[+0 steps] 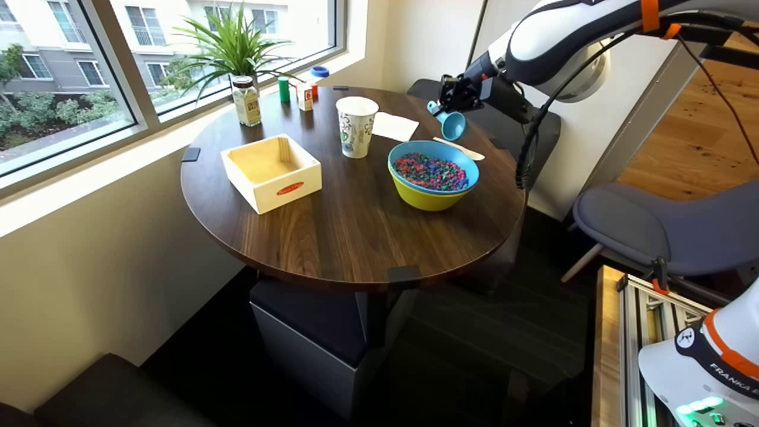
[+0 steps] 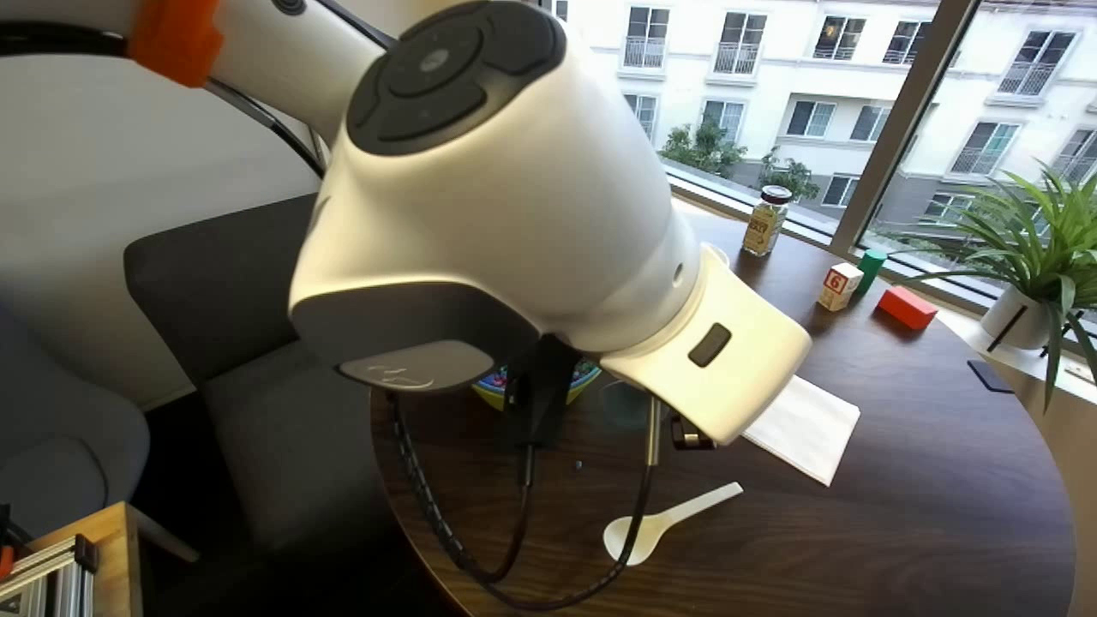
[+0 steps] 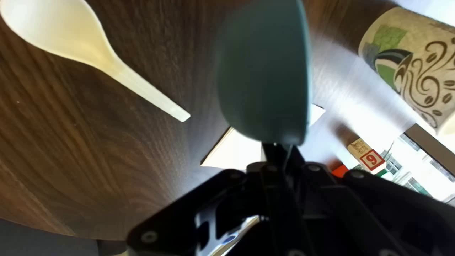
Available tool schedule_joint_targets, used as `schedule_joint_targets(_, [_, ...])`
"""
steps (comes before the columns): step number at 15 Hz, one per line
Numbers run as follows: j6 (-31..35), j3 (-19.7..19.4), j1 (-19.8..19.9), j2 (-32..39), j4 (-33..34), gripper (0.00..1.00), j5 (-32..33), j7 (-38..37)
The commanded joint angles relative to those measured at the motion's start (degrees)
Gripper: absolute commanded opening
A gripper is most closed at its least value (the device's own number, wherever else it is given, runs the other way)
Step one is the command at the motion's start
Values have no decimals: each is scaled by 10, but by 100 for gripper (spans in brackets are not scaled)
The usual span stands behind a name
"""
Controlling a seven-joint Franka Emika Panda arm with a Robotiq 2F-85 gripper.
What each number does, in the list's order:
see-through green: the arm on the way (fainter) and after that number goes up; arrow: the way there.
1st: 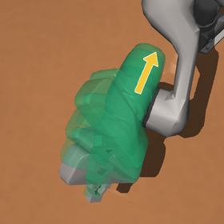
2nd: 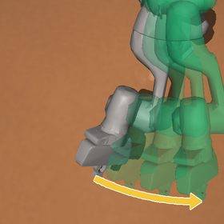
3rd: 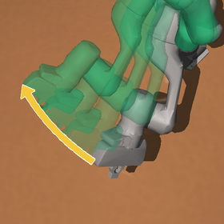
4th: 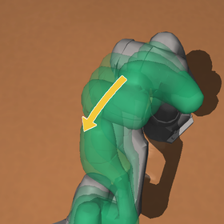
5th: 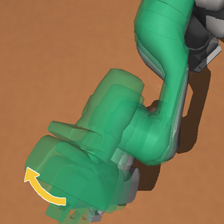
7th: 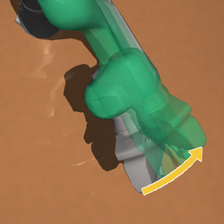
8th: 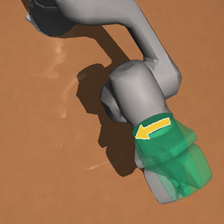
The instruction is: Put some cereal in the blue measuring spoon then place the cereal back in the blue bowl using the measuring spoon
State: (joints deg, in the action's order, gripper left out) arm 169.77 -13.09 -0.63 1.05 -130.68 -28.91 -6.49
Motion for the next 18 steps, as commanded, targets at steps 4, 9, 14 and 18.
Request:
schedule_joint_targets(4, [-11,7,5,34,29,2,-80,68])
schedule_joint_targets(9, [-9,15,4,55,34,2,-122,97])
schedule_joint_targets(14, [-8,25,7,73,37,2,-139,112])
schedule_joint_targets(18, [-5,31,9,84,39,2,-153,126])
